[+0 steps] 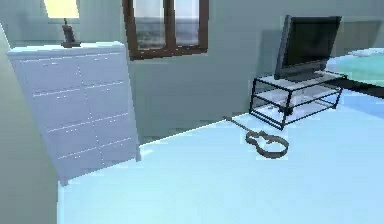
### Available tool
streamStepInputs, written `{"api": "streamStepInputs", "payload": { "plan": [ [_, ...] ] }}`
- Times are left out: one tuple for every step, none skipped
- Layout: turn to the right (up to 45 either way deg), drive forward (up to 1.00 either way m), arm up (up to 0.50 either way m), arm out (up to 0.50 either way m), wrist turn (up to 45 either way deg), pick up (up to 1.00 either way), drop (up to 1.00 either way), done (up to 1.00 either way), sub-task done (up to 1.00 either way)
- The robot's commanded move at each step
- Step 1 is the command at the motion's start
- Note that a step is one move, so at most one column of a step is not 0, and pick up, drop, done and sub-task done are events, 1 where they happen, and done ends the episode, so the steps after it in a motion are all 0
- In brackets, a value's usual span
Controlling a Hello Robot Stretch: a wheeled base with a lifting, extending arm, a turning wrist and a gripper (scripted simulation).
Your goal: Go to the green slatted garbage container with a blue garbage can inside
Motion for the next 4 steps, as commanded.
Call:
{"api": "streamStepInputs", "payload": {
  "plan": [
    [45.0,0.0,0.0,0.0,0.0,0.0,0.0,0.0,0.0],
    [45.0,0.0,0.0,0.0,0.0,0.0,0.0,0.0,0.0],
    [42.0,0.0,0.0,0.0,0.0,0.0,0.0,0.0,0.0],
    [0.0,1.0,0.0,0.0,0.0,0.0,0.0,0.0,0.0]
  ]
}}
